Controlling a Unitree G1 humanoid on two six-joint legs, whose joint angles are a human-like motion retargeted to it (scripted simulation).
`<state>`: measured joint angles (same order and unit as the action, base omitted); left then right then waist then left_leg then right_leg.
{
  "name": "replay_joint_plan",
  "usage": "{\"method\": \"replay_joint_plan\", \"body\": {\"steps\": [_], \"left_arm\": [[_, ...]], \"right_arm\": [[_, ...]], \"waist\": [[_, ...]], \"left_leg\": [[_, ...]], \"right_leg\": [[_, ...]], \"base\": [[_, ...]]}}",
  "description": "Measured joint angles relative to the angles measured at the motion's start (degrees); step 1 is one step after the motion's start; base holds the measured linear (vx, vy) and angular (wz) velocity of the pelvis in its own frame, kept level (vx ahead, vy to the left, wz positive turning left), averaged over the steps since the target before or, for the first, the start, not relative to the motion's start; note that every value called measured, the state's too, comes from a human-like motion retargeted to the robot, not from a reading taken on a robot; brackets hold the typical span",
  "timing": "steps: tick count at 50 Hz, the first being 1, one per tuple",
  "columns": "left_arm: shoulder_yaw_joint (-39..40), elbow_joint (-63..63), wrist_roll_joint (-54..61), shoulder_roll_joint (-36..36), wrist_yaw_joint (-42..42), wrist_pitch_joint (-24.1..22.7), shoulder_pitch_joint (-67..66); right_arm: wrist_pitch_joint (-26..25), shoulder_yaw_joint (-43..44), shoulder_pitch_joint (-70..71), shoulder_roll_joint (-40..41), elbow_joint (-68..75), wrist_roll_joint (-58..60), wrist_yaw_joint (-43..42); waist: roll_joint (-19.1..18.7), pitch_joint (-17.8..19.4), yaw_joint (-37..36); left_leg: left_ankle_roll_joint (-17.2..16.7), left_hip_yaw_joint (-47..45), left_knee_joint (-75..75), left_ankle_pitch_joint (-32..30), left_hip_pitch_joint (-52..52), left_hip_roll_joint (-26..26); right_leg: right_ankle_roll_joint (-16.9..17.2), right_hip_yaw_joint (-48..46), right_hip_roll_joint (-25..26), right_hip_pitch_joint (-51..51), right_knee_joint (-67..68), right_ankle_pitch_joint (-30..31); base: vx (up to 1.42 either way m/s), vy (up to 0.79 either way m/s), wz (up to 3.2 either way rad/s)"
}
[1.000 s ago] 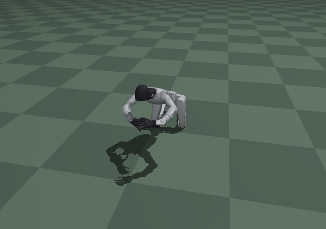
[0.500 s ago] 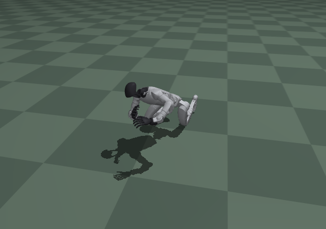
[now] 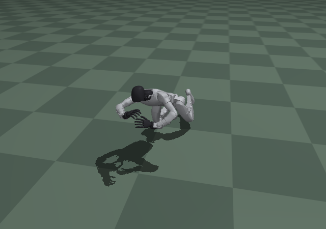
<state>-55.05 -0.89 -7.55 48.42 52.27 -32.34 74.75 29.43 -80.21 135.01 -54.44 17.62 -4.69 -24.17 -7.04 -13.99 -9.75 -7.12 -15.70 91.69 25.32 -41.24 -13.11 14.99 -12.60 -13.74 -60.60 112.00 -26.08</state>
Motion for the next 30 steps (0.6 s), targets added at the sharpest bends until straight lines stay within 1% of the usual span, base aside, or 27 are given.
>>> {"method": "replay_joint_plan", "body": {"steps": [5,8,12,16,21,26,30], "left_arm": [[-3.3,-1.7,6.6,-4.7,0.8,-1.0,-2.0],[-3.3,-3.4,9.1,-7.1,1.6,-1.3,-4.2],[-2.1,-5.7,11.2,-9.7,2.9,-1.7,-7.0],[-0.8,-7.4,12.5,-11.6,3.9,-1.8,-8.9],[1.1,-8.5,13.3,-13.9,4.5,-2.1,-10.0],[2.8,-8.0,14.6,-16.6,5.1,-2.9,-10.9],[3.9,-6.2,16.5,-19.1,5.3,-3.6,-12.3]], "right_arm": [[-2.0,0.0,1.6,-1.7,3.0,-4.0,9.0],[-2.9,0.0,1.3,-3.7,1.6,-3.9,10.6],[-3.6,0.0,0.4,-6.0,-1.8,-2.5,9.8],[-4.4,0.0,-0.1,-7.8,-4.3,-0.6,8.5],[-5.8,0.0,0.0,-8.9,-5.3,1.9,7.3],[-7.1,0.0,-0.6,-9.3,-4.7,3.6,6.9],[-7.8,0.0,-2.4,-9.5,-4.1,4.3,5.9]], "waist": [[5.0,1.3,6.4],[7.7,2.3,9.4],[10.5,3.4,12.2],[12.4,4.4,14.2],[14.2,5.6,15.9],[16.3,6.7,17.2],[17.7,7.1,18.1]], "left_leg": [[4.0,-0.2,14.6,2.3,-6.0,-7.8],[6.9,0.4,21.7,5.3,-9.8,-11.2],[9.9,1.2,28.0,8.8,-15.0,-13.5],[12.5,2.1,32.1,11.4,-19.9,-14.8],[13.9,3.5,36.4,13.6,-25.9,-14.9],[13.8,5.6,40.3,13.8,-31.0,-13.7],[12.7,7.0,42.3,12.6,-33.5,-11.0]], "right_leg": [[0.0,0.3,7.6,4.9,-4.1,3.2],[0.0,1.2,10.9,7.5,-6.8,4.7],[-0.1,3.5,14.2,10.8,-10.8,2.9],[-1.3,5.3,16.6,13.7,-15.1,-0.7],[-3.1,7.0,19.5,16.5,-19.0,-6.1],[-5.2,8.5,21.0,19.1,-21.4,-11.2],[-6.2,9.8,21.4,20.6,-22.5,-13.0]], "base": [[0.21,-0.26,1.82],[0.15,-0.27,1.97],[0.09,-0.23,1.60],[0.02,-0.19,0.95],[-0.02,-0.14,0.52],[-0.01,-0.08,0.32],[0.01,0.00,-0.03]]}}
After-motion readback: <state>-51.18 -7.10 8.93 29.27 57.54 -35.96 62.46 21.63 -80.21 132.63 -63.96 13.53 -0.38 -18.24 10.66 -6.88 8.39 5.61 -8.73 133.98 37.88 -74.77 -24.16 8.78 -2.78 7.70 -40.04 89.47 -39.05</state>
